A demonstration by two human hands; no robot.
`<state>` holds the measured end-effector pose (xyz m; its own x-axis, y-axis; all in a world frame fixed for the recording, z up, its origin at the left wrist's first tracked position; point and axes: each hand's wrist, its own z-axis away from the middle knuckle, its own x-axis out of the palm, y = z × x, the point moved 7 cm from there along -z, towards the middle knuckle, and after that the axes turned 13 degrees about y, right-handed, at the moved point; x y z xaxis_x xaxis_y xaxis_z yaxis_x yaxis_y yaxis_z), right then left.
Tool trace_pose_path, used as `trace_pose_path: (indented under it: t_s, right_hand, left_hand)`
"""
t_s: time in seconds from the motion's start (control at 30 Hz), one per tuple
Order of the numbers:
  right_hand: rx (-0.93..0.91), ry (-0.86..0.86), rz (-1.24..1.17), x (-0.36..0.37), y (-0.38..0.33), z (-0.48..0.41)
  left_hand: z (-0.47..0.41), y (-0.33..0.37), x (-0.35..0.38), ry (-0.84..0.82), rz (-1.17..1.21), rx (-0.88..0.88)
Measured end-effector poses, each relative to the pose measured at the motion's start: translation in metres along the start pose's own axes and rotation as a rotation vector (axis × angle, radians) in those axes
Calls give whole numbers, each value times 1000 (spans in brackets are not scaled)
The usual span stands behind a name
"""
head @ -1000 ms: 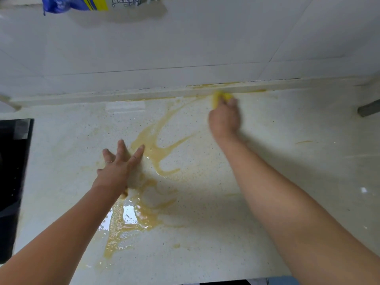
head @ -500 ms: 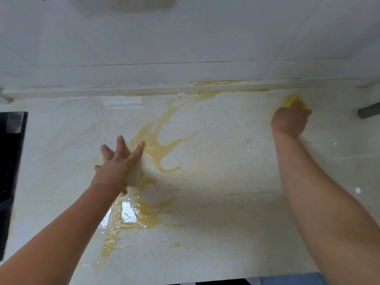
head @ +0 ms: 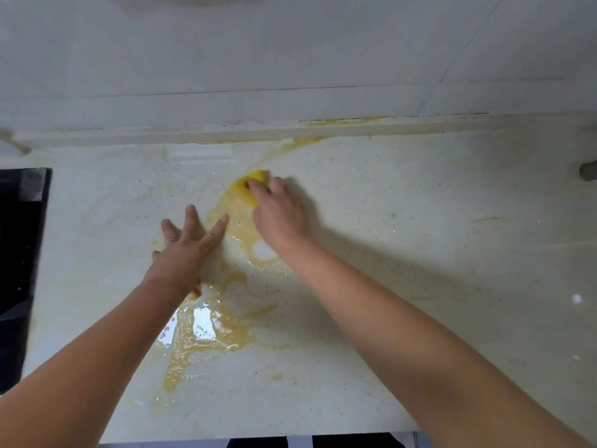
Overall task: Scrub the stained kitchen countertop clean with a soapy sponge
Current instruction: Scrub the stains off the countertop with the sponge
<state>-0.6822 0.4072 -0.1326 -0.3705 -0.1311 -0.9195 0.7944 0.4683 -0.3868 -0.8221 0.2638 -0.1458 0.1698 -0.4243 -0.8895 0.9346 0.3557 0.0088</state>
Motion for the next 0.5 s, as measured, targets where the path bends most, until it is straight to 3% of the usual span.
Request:
trace_pose_path:
  t_s: [0.07, 0.13, 0.2, 0.27, 0.37, 0.5]
  right_hand:
    - [215, 258, 44, -30, 58, 5]
    - [569, 432, 62, -57, 135, 14]
    - [806, 464, 71, -64, 175, 10]
    - [850, 449, 132, -52, 164, -12]
    - [596, 352, 118, -21, 91, -50]
    - [1, 25, 4, 19, -13, -47]
  left_hand:
    - [1, 1, -2, -9, 14, -4]
    - [2, 2, -4, -19, 27, -12]
    - [3, 3, -5, -14, 22, -15]
    - [1, 3, -5, -6, 10, -16]
    - [2, 1, -4, 3, 1, -19]
    - [3, 1, -5, -20, -6, -31]
